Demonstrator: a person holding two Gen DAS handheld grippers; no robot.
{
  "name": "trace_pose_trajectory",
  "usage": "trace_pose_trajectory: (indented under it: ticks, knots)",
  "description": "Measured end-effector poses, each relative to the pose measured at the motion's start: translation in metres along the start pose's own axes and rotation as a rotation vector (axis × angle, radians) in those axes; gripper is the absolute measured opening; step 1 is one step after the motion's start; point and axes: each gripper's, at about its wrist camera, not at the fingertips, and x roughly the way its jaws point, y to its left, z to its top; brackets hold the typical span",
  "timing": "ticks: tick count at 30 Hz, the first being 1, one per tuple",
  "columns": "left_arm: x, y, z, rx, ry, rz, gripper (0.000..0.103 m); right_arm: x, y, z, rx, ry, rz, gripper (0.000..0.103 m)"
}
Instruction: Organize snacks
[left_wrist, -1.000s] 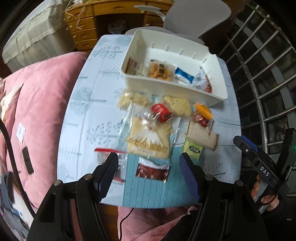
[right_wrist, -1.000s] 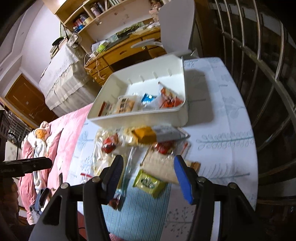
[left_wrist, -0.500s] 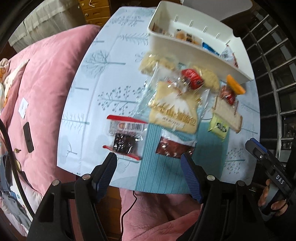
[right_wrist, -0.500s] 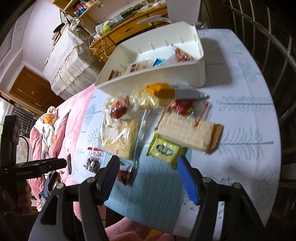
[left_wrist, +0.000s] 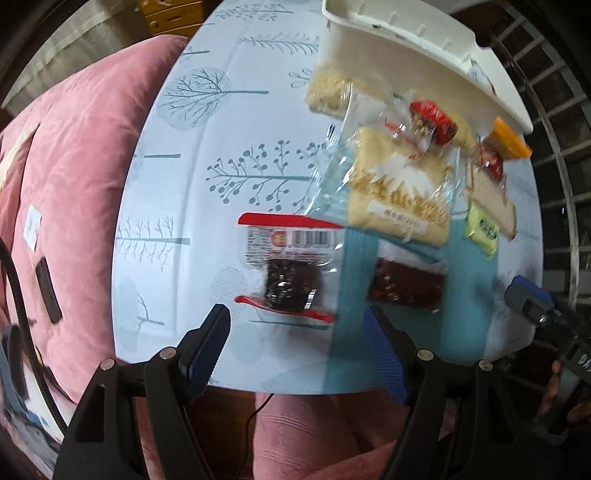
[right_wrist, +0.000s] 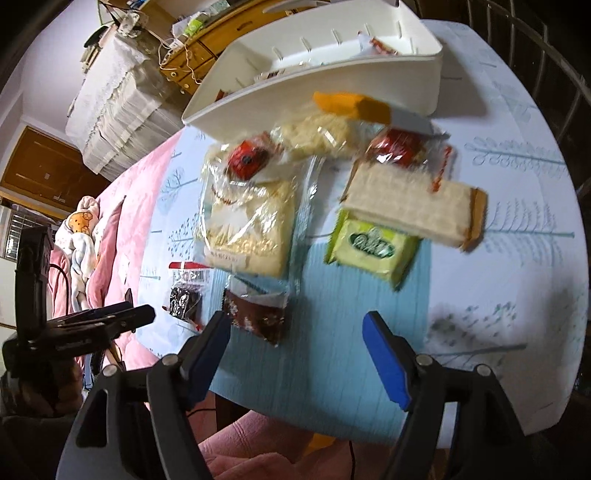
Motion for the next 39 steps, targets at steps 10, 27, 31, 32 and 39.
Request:
trace_pose_trajectory:
  ticks: [10, 27, 31, 32, 39]
  knots:
    - [0.037, 0.012, 0.007, 0.084, 0.047, -0.050, 0.074, 0.037, 0.038, -0.014, 0.027, 0.025, -0.079, 0.075]
    - [0.069, 0.021, 0.013, 0.094, 0.088, -0.053, 0.074, 0.082, 0.066, -0.004, 0.038, 0.077, -0.232, 0.081]
    - [0.070, 0.020, 0.012, 0.096, 0.074, -0.035, 0.074, 0.085, 0.062, 0.000, 0.061, 0.090, -0.246, 0.080]
    - [0.070, 0.020, 0.013, 0.095, 0.070, -0.034, 0.074, 0.086, 0.061, 0.000, 0.067, 0.094, -0.250, 0.080]
    - [0.065, 0.015, 0.018, 0.115, 0.043, -0.055, 0.052, 0.096, 0.056, 0.003, 0.086, 0.134, -0.262, 0.080]
